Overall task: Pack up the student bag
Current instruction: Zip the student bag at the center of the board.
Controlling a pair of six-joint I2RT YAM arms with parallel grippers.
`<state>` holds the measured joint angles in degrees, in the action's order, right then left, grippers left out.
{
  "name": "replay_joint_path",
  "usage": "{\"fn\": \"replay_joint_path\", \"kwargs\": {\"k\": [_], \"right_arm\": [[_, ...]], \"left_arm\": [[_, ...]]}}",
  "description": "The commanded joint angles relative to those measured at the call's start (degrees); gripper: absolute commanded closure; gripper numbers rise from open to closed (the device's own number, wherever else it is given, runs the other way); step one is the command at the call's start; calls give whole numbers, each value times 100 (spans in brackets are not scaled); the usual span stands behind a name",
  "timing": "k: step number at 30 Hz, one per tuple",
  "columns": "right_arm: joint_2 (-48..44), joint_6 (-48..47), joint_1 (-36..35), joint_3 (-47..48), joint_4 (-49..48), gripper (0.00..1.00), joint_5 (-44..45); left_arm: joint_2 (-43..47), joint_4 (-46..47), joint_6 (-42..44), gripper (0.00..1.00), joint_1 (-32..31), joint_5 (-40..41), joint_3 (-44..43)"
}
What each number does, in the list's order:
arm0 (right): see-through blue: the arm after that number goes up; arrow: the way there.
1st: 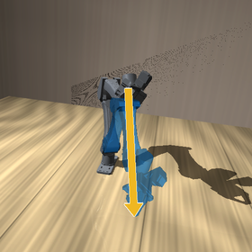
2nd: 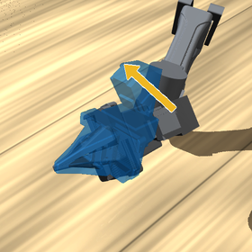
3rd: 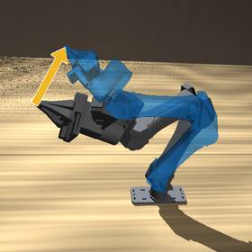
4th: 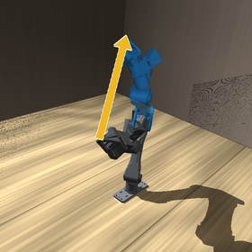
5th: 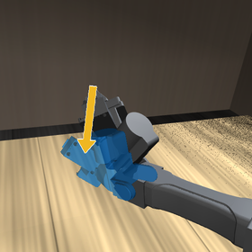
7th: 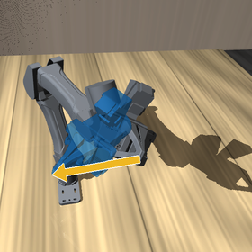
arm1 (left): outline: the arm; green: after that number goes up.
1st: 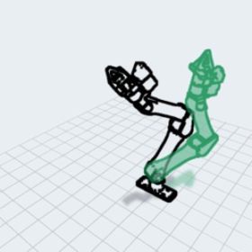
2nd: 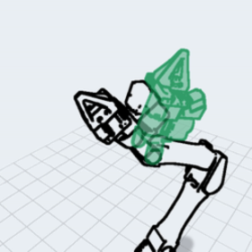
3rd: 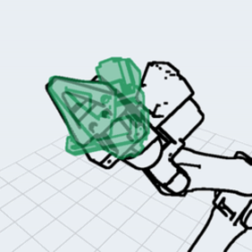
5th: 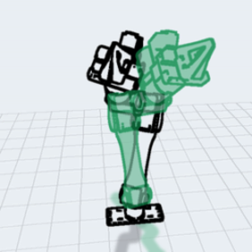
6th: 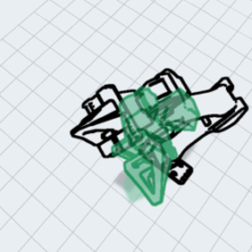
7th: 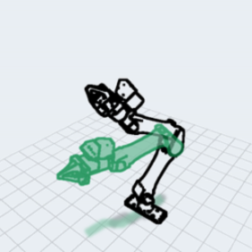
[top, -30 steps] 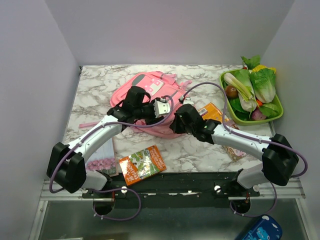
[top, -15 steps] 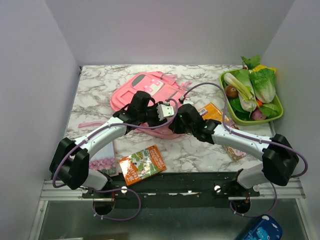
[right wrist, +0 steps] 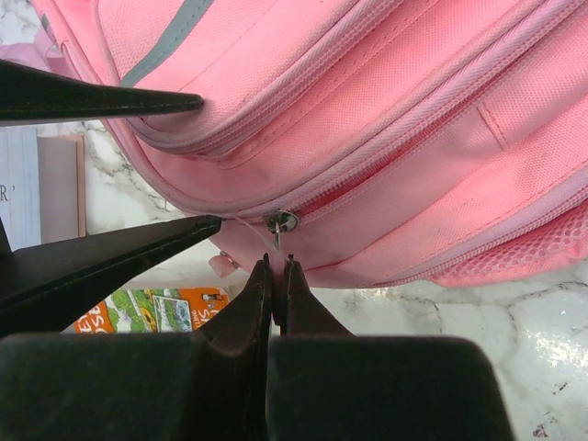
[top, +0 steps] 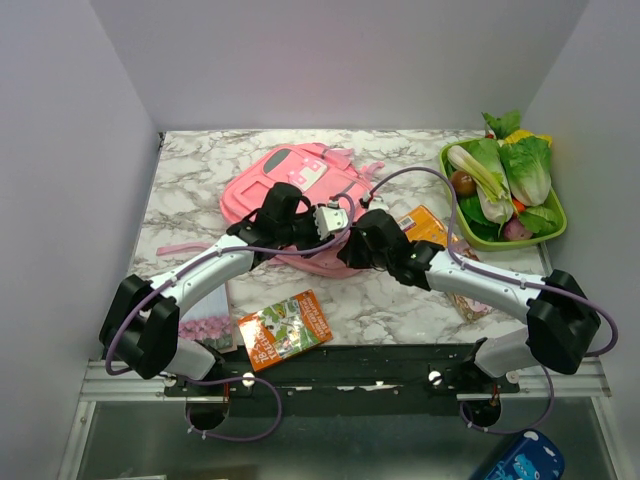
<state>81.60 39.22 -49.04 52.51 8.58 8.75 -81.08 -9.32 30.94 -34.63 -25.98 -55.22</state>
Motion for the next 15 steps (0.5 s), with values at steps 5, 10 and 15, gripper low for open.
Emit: {"fn": "replay_joint_path", "kwargs": {"k": [5, 10, 15], "right_arm": [[-215, 112, -27, -118, -392, 99, -269], [-180, 112, -27, -83, -445, 99, -295], [-171, 103, -27, -48, -454, 99, -313]], "left_arm": [[-5, -359, -562, 43, 237, -715, -472], [-48, -184, -616, 41, 246, -628, -323], [-163, -219, -492, 40, 246, -645, -244]]}}
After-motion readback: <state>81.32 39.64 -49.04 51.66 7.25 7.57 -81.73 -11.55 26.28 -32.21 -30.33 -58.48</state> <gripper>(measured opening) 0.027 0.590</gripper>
